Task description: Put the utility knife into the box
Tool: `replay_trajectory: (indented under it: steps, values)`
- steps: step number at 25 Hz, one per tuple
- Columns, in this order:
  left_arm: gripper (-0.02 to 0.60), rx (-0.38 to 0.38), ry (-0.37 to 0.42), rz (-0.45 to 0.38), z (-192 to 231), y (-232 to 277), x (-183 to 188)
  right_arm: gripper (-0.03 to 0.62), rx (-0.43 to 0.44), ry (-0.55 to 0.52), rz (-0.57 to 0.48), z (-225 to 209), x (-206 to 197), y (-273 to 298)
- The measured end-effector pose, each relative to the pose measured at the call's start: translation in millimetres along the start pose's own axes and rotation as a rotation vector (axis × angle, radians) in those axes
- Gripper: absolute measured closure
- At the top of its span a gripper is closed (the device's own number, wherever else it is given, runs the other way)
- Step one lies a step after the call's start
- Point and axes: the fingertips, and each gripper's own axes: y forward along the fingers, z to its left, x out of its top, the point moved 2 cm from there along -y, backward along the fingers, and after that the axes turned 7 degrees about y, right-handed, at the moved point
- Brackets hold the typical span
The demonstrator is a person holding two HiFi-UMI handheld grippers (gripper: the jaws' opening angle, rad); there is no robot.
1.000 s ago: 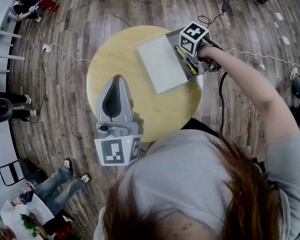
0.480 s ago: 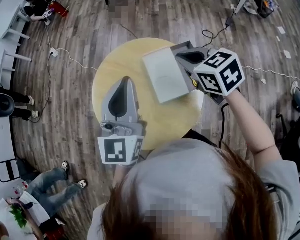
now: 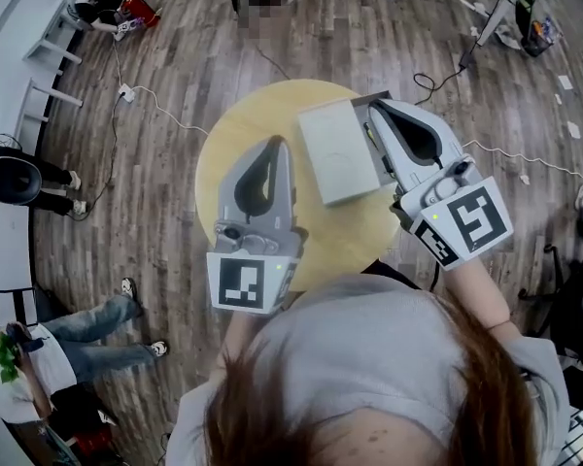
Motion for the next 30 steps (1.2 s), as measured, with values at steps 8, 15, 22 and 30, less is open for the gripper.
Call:
replay_trajectory:
  steps: [8, 15, 22, 30]
  values:
    - [0.588, 0.047, -0.011, 0.017, -7.8, -3.0, -1.2, 0.589, 0.027, 0.005, -0.021, 2.2, 0.1, -12.4]
    - [0.588, 0.079, 0.006, 0.015, -18.8, -14.8, 4.3, 0.589, 0.090, 0.021, -0.032, 9.5, -3.3, -20.0]
    - [0.588, 0.064, 0.018, -0.002, -36.2, -39.7, 14.7, 0.589, 0.080, 0.024, -0.051, 27.0, -3.0, -45.5]
    - [0.588, 0.023, 0.028, -0.018, -54.4, -106.2, 39.3, 0.589, 0.041, 0.005, -0.069, 86.9, -1.3, -93.3]
